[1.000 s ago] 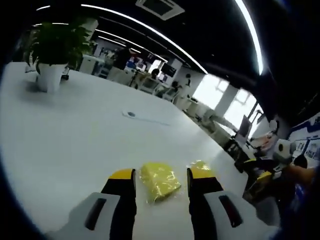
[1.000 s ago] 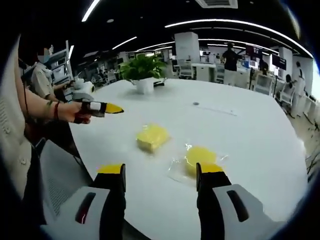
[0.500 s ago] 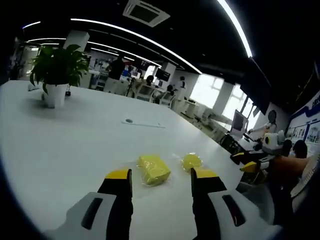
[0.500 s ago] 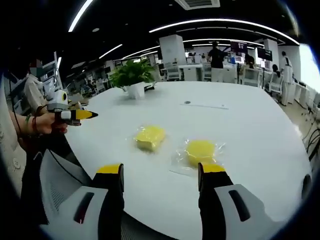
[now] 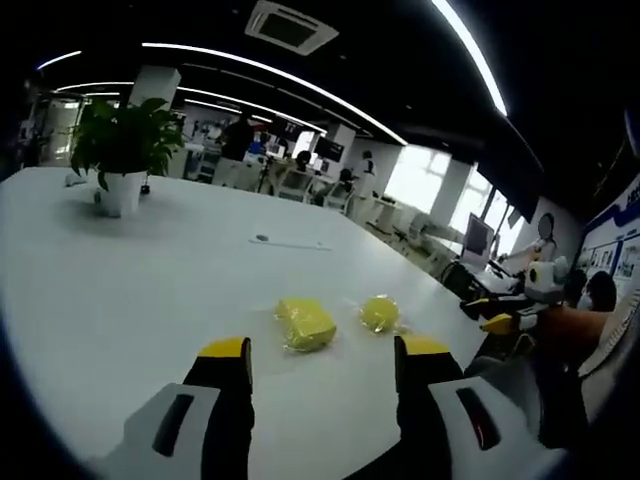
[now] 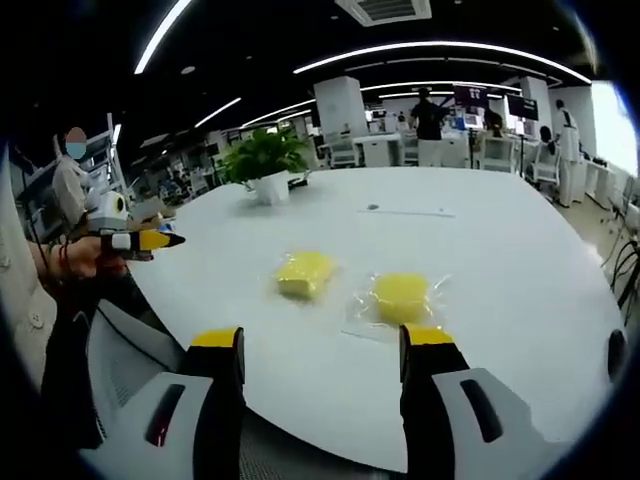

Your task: Compare the silicone blocks by pressing each to a similar depth, holding the contact briefly, and releasing to observe deformation and rebound differences across the visible hardness samples.

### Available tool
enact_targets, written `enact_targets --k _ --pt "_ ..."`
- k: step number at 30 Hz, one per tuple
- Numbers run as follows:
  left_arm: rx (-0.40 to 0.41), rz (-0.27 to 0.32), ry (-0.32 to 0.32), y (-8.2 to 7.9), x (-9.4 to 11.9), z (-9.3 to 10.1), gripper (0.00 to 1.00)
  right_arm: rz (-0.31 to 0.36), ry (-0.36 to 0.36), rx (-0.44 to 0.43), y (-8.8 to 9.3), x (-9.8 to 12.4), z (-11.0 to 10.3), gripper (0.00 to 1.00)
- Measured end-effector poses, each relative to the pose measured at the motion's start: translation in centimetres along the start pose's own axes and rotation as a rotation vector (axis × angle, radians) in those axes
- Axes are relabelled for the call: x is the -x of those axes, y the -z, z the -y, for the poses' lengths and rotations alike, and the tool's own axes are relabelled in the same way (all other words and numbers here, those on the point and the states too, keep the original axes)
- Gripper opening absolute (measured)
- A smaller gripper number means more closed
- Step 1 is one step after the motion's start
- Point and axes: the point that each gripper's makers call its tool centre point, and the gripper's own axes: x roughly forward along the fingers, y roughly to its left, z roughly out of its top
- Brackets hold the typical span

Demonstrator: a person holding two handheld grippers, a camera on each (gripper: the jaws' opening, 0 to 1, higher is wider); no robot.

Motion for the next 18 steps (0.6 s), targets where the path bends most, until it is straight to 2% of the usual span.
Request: enact_targets --k 7,18 --pt "-0.008 -0.008 0.009 0.2 0.2 0.9 0.61 -0.007 -0.025 0.0 0.6 0.2 -0.5 0.61" --pt "-0.018 -0.023 0.004 0.4 0.4 1.2 0.62 -0.011 -0.052 -0.005 1.1 0.4 -0.9 0.61"
